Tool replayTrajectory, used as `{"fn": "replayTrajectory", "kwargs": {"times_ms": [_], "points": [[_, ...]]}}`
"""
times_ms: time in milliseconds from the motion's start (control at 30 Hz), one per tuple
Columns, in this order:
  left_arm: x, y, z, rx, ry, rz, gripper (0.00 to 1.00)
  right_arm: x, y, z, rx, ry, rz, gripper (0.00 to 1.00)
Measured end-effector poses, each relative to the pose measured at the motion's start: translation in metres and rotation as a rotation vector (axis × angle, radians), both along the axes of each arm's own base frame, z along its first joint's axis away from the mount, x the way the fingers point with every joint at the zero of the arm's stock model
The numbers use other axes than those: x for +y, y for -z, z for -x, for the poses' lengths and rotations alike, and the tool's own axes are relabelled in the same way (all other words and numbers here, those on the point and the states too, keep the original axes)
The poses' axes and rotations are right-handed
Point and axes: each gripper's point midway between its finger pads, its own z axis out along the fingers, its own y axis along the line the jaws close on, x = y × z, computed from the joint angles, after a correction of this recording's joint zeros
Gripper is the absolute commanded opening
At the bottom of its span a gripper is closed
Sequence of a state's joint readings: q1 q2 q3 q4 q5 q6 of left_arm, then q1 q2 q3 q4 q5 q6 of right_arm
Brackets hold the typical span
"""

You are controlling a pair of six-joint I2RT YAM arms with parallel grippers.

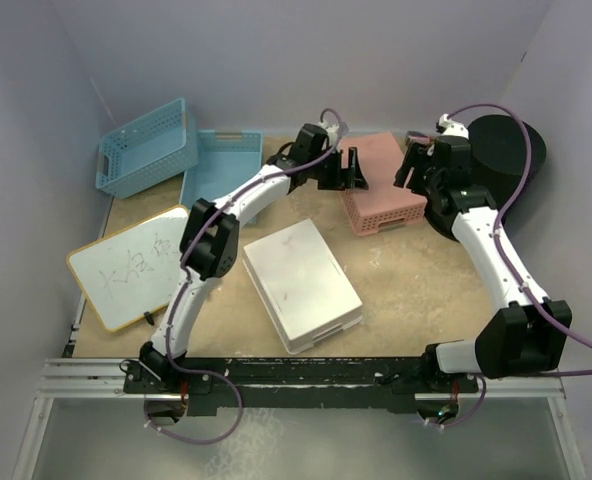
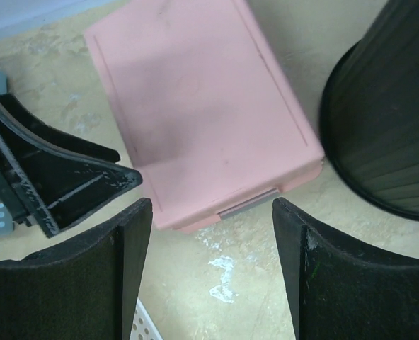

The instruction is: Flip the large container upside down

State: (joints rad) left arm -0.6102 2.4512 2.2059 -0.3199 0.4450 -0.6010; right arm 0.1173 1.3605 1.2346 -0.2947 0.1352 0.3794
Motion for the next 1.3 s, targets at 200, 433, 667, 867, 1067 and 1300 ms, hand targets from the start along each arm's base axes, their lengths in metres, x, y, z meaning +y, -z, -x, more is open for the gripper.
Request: {"fn": "replayTrajectory", "kwargs": {"times_ms": [200, 433, 667, 867, 1067, 1300], "points": [[0.061, -0.042, -0.003, 0.005, -0.073, 0.033, 0.81, 0.035, 0.0, 0.004, 0.002, -0.133, 0.003, 0.71], [0.203, -0.119, -0.027, -0.156, -0.398, -0.101, 0.81, 0.133, 0.017, 0.021, 0.031, -0.448, -0.03, 0.72], [0.258, -0.126, -0.009, -0.208, -0.557, -0.313, 0.81, 0.247, 0.069, 0.077, 0.142, -0.803, 0.028, 0.73], [0.329, -0.097, -0.013, -0.125, -0.696, -0.423, 0.81, 0.321, 0.1, 0.141, 0.165, -1.079, 0.176, 0.74], [0.368, -0.091, -0.014, -0.092, -0.775, -0.453, 0.81, 0.354, 0.129, 0.167, 0.143, -1.183, 0.366, 0.75], [0.363, -0.093, -0.012, -0.092, -0.757, -0.44, 0.81, 0.317, 0.144, 0.147, 0.148, -1.024, 0.543, 0.77]]}}
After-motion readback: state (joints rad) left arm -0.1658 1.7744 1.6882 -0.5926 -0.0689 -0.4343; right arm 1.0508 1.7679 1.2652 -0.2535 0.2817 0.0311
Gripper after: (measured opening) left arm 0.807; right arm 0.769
